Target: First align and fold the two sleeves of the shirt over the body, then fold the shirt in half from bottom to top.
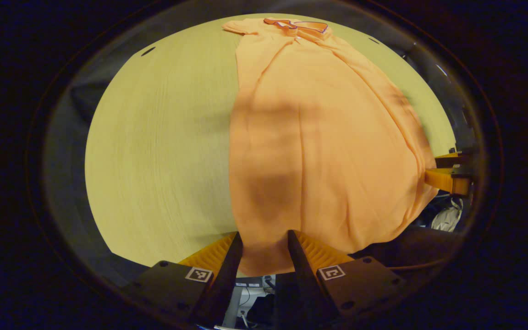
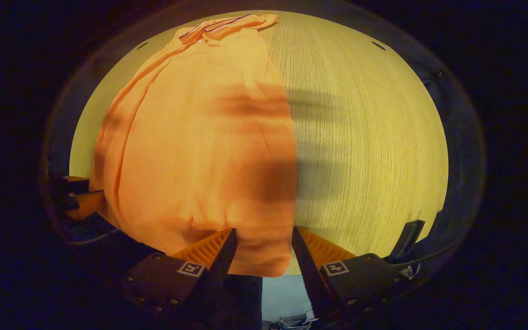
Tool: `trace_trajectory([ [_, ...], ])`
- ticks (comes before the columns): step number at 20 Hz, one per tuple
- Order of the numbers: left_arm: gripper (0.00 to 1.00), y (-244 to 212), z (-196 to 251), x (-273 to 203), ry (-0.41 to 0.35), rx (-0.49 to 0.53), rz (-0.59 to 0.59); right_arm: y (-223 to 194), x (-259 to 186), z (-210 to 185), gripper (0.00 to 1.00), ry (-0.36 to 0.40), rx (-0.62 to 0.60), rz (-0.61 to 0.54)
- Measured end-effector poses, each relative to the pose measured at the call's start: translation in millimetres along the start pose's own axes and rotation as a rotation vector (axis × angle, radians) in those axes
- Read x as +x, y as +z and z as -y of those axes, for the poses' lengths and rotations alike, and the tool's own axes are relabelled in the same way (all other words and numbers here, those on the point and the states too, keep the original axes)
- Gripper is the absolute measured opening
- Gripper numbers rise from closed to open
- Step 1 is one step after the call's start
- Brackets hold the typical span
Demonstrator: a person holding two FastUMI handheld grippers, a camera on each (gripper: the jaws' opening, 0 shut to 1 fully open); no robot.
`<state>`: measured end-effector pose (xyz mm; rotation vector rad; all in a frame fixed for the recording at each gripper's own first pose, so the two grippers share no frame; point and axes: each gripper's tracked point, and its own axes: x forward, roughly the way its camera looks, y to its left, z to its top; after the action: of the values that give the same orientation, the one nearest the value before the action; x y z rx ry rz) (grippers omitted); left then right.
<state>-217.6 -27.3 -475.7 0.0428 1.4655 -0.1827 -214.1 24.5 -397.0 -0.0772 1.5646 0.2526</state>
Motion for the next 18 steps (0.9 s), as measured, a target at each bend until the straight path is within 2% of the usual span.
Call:
trace_trajectory([
  [1,0.63,0.8,1.3,-0.5,-0.002,-0.004,0.004,1.7,0.7,-0.2,0.58,0.0,0.006,0.0],
  [2,0.47,2.4,1.6,-1.8,-0.005,-0.014,0.009,2.0,1.3,-0.3,0.47,0.002,0.017,0.005],
  [3,0.39,4.9,3.5,-1.3,-0.013,-0.032,0.021,2.3,1.0,-0.5,0.2,0.007,0.026,0.01],
  [4,0.16,3.4,4.2,-2.6,-0.015,-0.043,0.016,1.6,-0.3,-0.9,0.11,0.009,0.024,0.01],
  [5,0.11,3.0,3.2,-2.9,-0.018,-0.044,0.016,1.7,1.1,-1.2,0.07,0.01,0.02,0.008],
  [6,0.11,-0.2,2.1,-5.2,-0.021,-0.052,0.017,1.9,0.4,-1.1,0.07,0.009,0.019,0.006],
  [8,0.04,3.8,2.3,-4.3,-0.017,-0.06,0.034,5.0,8.6,-3.8,0.07,0.005,0.027,0.024],
  [9,0.05,2.4,2.7,-3.8,-0.014,-0.061,0.036,4.6,-0.7,-1.7,0.0,0.007,0.023,0.022],
  [14,0.05,15.5,-2.2,-13.8,-0.012,-0.057,0.088,9.1,-7.1,-5.0,0.0,0.047,0.072,0.038],
  [18,0.05,40.7,-5.9,-31.3,-0.025,-0.062,0.131,35.9,-26.2,-3.3,0.0,0.073,0.103,0.094],
])
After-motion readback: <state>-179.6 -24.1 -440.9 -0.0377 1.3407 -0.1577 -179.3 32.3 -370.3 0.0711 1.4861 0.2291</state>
